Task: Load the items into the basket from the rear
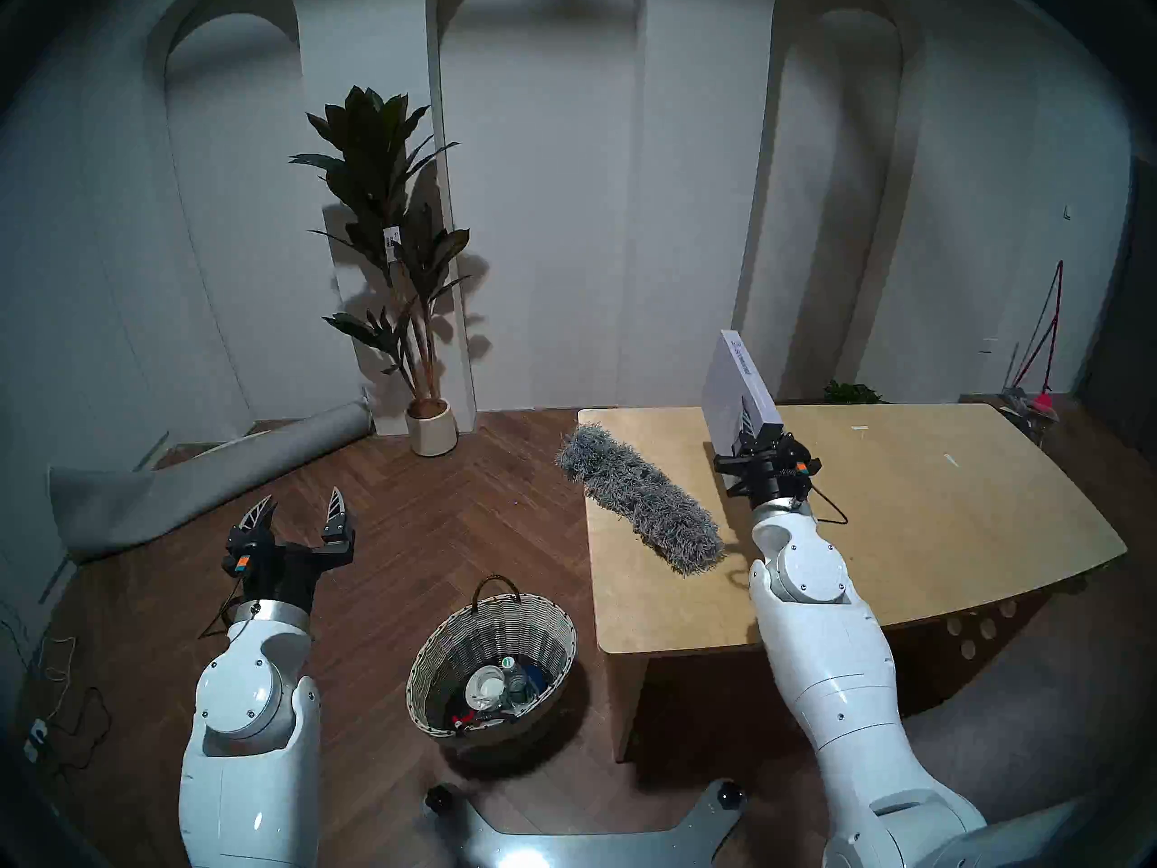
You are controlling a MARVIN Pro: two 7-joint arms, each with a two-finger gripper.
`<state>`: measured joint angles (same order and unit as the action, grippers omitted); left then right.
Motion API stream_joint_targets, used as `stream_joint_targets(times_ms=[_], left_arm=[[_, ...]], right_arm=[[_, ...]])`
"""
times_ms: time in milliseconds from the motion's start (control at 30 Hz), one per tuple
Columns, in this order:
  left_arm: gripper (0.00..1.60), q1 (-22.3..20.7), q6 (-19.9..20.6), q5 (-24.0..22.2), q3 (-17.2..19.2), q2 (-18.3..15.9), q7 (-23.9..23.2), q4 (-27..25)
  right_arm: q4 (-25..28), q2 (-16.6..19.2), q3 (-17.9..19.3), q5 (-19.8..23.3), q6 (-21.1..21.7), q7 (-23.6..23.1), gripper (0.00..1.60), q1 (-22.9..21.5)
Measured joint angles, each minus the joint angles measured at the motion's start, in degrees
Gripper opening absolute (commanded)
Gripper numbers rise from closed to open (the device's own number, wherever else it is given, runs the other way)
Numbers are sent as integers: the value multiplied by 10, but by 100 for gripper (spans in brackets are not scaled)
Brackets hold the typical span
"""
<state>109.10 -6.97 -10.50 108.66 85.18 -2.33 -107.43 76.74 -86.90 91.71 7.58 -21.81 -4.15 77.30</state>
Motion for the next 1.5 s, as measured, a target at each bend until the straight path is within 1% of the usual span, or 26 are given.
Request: stream_joint_targets(times_ms=[133, 267, 467, 633, 800, 933, 967, 1067, 1200, 1300, 1500], left_arm=[[160, -2, 0, -2, 12, 0, 10, 0], [160, -2, -1, -3, 28, 0, 22, 0], [160, -1, -3, -4, 51, 1, 41, -2], [160, 3, -7, -3, 71, 10, 62, -8], [160, 12, -11, 2, 87, 19, 80, -14], [160, 17, -13, 9, 97, 25, 95, -18], [160, 18, -14, 11, 99, 27, 99, -19], [160, 18, -15, 16, 104, 30, 107, -21], [160, 17, -16, 20, 107, 31, 114, -22], [160, 16, -16, 22, 108, 31, 117, -23], [160, 14, -16, 23, 109, 30, 120, -24]], right_arm=[[24, -9, -15, 16, 0, -15, 0, -3], [51, -21, -39, 35, 2, -35, 0, -3], [93, -36, -82, 64, 15, -61, 0, 15], [131, -39, -124, 93, 49, -75, 0, 46], [162, -38, -151, 120, 89, -78, 0, 77], [187, -36, -175, 133, 133, -68, 0, 101], [193, -35, -184, 134, 148, -60, 0, 107], [194, -31, -206, 134, 167, -37, 0, 115], [180, -26, -231, 127, 169, -11, 0, 117], [152, -24, -250, 122, 158, 5, 0, 112], [92, -24, -287, 117, 117, 29, 0, 94]])
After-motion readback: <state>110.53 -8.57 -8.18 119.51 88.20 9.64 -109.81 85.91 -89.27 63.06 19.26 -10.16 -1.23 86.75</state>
